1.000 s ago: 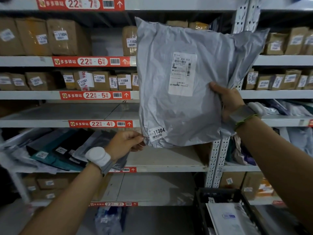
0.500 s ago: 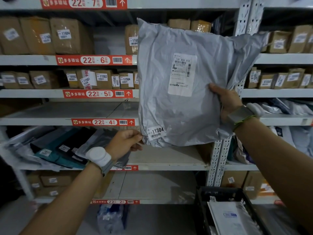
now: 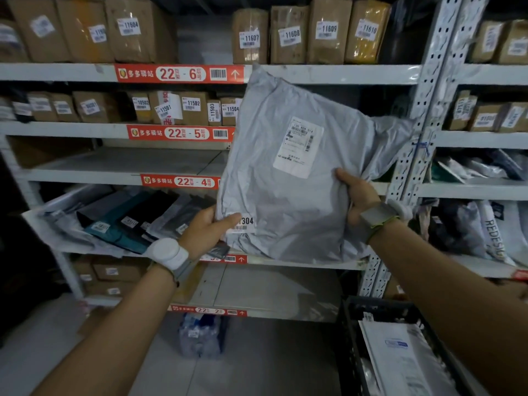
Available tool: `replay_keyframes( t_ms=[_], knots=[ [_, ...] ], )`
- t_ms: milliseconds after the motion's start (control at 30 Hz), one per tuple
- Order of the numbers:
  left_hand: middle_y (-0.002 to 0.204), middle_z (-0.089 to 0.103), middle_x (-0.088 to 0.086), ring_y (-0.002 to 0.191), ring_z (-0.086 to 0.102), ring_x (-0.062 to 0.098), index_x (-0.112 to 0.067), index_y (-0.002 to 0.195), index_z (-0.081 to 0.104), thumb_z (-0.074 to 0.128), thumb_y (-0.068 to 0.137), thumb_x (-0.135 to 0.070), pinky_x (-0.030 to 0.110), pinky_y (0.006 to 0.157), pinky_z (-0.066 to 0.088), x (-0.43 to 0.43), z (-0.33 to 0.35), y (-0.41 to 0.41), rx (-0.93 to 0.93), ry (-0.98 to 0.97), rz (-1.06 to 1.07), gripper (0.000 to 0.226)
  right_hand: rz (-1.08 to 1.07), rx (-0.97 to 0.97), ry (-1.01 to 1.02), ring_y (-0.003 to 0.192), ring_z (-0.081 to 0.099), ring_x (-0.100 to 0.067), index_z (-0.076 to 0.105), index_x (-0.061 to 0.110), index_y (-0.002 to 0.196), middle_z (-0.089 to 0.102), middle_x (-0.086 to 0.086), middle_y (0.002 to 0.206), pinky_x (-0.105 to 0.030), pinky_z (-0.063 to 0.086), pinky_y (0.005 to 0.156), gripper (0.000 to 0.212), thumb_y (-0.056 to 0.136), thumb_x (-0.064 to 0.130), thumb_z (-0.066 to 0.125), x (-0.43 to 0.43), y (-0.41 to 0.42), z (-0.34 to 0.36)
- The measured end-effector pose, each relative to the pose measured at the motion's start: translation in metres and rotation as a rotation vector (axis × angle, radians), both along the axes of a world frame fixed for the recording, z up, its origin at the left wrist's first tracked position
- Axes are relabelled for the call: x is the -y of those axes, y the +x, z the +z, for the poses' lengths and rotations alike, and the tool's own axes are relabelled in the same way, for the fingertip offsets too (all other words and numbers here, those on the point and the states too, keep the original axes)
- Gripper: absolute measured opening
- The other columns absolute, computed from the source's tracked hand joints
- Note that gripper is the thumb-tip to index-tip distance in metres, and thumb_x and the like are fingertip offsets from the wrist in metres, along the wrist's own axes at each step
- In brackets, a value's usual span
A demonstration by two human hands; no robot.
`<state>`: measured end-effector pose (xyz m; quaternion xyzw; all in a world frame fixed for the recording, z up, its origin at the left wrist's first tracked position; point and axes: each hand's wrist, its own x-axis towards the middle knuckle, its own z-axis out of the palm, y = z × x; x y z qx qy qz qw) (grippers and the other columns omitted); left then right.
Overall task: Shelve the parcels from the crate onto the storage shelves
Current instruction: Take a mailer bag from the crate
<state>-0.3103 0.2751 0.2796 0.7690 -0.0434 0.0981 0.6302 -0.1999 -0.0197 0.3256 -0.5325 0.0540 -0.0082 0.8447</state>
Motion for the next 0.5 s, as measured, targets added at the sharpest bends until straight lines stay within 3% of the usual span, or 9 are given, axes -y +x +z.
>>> replay_keyframes(
  t_ms=[100, 200, 300, 400, 500],
  knots=[
    [0.097, 0.074, -0.003, 0.087, 0.071, 0.015, -0.013, 0.107, 0.070, 0.065, 0.093, -0.023, 0.026, 0.078, 0.059, -0.016, -0.019, -0.002, -0.026, 0.008, 0.129, 0.018, 0.057, -0.137, -0.001, 0.103, 0.067, -0.031, 0.067, 0.006, 0.119, 0.069, -0.015, 0.120, -0.045, 0.053, 0.097, 0.038, 0.087, 0.024, 0.074, -0.022, -0.016, -0.032],
    [0.096, 0.072, 0.002, 0.085, 0.068, 0.017, -0.012, 0.103, 0.070, 0.065, 0.094, -0.020, 0.029, 0.079, 0.056, -0.028, -0.039, -0.006, -0.084, 0.006, 0.164, 0.013, 0.052, -0.244, 0.017, 0.098, 0.069, -0.032, 0.064, 0.006, 0.120, 0.071, -0.014, 0.113, -0.042, 0.058, 0.081, 0.042, 0.083, 0.022, 0.077, -0.036, -0.034, -0.071],
    [0.095, 0.072, 0.004, 0.083, 0.067, 0.019, -0.015, 0.098, 0.071, 0.064, 0.095, -0.019, 0.031, 0.080, 0.055, -0.044, -0.071, -0.004, -0.195, -0.025, 0.206, 0.009, 0.070, -0.383, 0.037, 0.091, 0.068, -0.033, 0.067, 0.006, 0.109, 0.072, -0.013, 0.100, -0.041, 0.055, 0.071, 0.030, 0.085, 0.023, 0.076, -0.051, -0.047, -0.121],
    [0.089, 0.073, 0.003, 0.082, 0.067, 0.021, -0.018, 0.088, 0.073, 0.066, 0.093, -0.016, 0.037, 0.086, 0.054, -0.061, -0.106, 0.008, -0.274, 0.025, 0.262, 0.009, 0.095, -0.512, 0.034, 0.091, 0.067, -0.035, 0.066, 0.003, 0.109, 0.072, -0.015, 0.101, -0.047, 0.054, 0.083, 0.033, 0.084, 0.021, 0.076, -0.064, -0.048, -0.167],
    [0.070, 0.069, -0.009, 0.071, 0.062, 0.014, -0.020, 0.078, 0.069, 0.063, 0.094, -0.007, 0.030, 0.078, 0.049, -0.073, -0.131, 0.024, -0.354, 0.081, 0.287, 0.022, 0.082, -0.551, 0.027, 0.074, 0.062, -0.030, 0.063, 0.002, 0.094, 0.067, -0.011, 0.084, -0.045, 0.049, 0.082, 0.016, 0.090, 0.016, 0.070, -0.080, -0.034, -0.199]
  ],
)
